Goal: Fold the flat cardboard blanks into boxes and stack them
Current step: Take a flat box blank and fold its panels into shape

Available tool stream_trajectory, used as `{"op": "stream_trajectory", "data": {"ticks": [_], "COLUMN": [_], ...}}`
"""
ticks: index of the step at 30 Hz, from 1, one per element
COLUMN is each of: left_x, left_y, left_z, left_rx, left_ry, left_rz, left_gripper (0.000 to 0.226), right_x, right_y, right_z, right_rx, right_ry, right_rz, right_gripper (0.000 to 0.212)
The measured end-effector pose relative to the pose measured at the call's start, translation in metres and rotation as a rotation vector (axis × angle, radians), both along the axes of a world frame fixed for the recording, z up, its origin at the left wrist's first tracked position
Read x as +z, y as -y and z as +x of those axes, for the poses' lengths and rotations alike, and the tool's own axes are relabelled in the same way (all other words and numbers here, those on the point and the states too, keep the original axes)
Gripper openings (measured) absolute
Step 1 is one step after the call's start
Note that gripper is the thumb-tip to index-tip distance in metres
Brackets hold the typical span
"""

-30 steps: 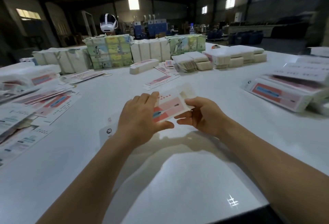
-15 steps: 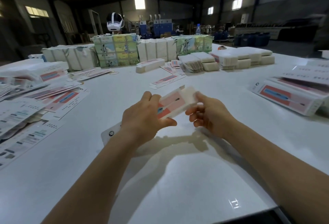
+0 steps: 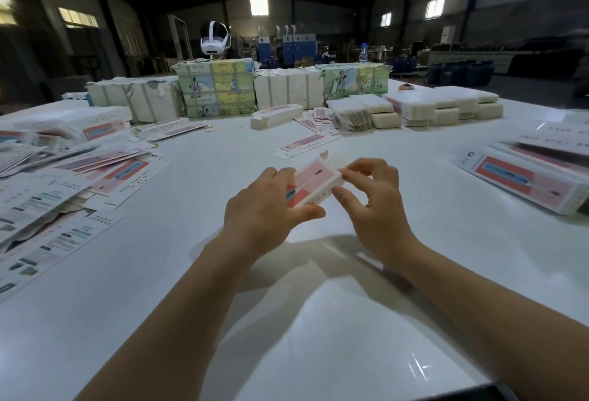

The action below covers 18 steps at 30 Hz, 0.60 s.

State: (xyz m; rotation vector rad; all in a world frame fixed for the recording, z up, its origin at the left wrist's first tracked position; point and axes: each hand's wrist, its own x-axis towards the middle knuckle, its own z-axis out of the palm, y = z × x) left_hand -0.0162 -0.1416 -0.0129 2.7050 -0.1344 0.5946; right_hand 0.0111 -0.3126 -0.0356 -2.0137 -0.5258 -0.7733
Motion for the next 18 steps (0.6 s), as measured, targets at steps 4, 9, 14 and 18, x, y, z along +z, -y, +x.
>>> {"op": "stream_trajectory", "data": {"ticks": [4, 9, 14, 18], "left_x": [0.0009, 0.0001, -0.0038, -0.0054], "left_y": [-0.0015, -0.0042, -0.001, 0.0019], "left_z": [-0.0009, 0.0023, 0.0048, 0.0051], "left_rx": [-0.022, -0.037, -0.082, -0.059], "left_ry": [0.002, -0.044, -0.081, -0.069], "left_rz": [0.022, 0.077, 0.13, 0.143], "left_gripper": [0.075, 0.069, 0.06, 0.059], "right_x": [-0.0003, 0.0001, 0.0058, 0.0026], "right_y": [0.0016, 0.0017, 0.0067, 0.0012], "right_z": [0.0019, 0.0013, -0.0013, -0.0049], "right_rx": [0.05, 0.112, 0.268, 0.189], "right_ry": [-0.026, -0.034, -0.197, -0.142], "right_rz": [-0.031, -0.056, 0.037, 0.132], "right_gripper": [0.022, 0.021, 0.03, 0.024]}}
